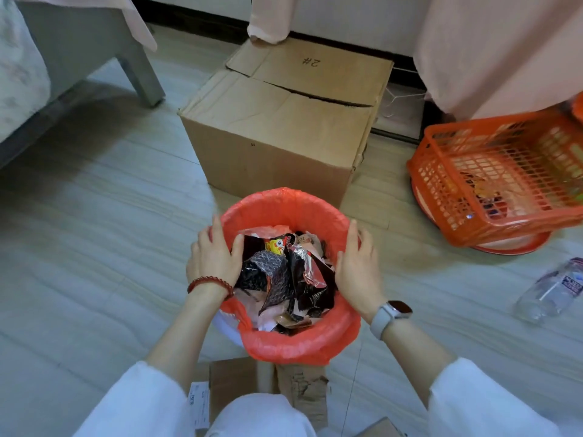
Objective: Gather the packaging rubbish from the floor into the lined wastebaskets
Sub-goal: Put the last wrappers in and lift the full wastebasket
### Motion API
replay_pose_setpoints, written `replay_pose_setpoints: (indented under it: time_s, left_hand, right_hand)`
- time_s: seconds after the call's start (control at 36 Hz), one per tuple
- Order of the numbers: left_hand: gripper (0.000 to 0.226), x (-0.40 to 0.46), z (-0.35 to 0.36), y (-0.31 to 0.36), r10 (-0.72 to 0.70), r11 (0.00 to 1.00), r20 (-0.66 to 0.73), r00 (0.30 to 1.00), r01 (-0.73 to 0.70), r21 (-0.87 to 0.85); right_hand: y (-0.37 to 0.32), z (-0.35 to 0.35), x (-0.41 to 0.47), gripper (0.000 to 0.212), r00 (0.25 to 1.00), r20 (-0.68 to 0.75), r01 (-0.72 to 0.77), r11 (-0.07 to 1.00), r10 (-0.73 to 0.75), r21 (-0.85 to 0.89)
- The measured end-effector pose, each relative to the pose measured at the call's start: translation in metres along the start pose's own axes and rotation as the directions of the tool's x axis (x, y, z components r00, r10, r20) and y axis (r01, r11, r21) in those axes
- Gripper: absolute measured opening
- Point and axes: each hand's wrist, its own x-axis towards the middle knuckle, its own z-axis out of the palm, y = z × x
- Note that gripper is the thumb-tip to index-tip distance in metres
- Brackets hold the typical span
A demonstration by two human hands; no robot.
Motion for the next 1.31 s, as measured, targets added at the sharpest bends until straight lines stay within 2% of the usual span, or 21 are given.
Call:
replay_pose_setpoints:
  time_s: [0.11, 0.33, 0.44, 0.56, 0.69, 0.86, 1.08, 1.31]
  left_hand:
    - [0.049, 0.003, 0.001, -0.001, 0.036, 0.999, -0.087, 0.996, -0.033, 0.038]
    - [0.042, -0.020, -0.032, 0.031, 0.166, 0.980, -0.072, 0.984, -0.156, 0.127]
    - [0.041, -0.046, -0.066, 0.075, 0.175, 0.976, -0.008, 0.984, -0.173, 0.136]
    - [0.042, -0.080, -0.107, 0.125, 0.213, 0.965, 0.097, 0.972, -0.225, 0.136]
    - [0.042, -0.122, -0.167, 0.188, 0.305, 0.942, 0.231, 0.924, -0.329, 0.071]
    - [0.042, -0.166, -0.247, 0.246, 0.405, 0.909, 0.277, 0.871, -0.416, -0.018]
    - [0.044, -0.233, -0.318, 0.279, 0.515, 0.853, 0.324, 0.794, -0.509, -0.110]
    - [0.046, -0.312, -0.317, 0.267, 0.590, 0.774, 0.484, 0.646, -0.624, -0.112]
  right_hand:
    - [0.004, 0.001, 0.000, 0.068, 0.999, -0.002, -0.052, 0.999, 0.052, 0.003]
    - [0.027, -0.049, -0.012, 0.068, 0.995, 0.030, -0.092, 0.996, 0.092, -0.007]
    - [0.041, -0.108, -0.030, 0.069, 0.993, 0.045, -0.112, 0.994, 0.112, -0.003]
    - [0.055, -0.180, -0.058, 0.069, 0.979, 0.066, -0.192, 0.981, 0.193, -0.021]
    - [0.065, -0.284, -0.102, 0.068, 0.952, 0.090, -0.289, 0.956, 0.292, -0.043]
    - [0.054, -0.396, -0.153, 0.063, 0.926, 0.082, -0.368, 0.930, 0.368, -0.017]
    - [0.027, -0.474, -0.251, 0.063, 0.830, 0.039, -0.557, 0.829, 0.556, 0.043]
    - [0.022, -0.467, -0.381, 0.066, 0.679, 0.034, -0.731, 0.670, 0.734, 0.132]
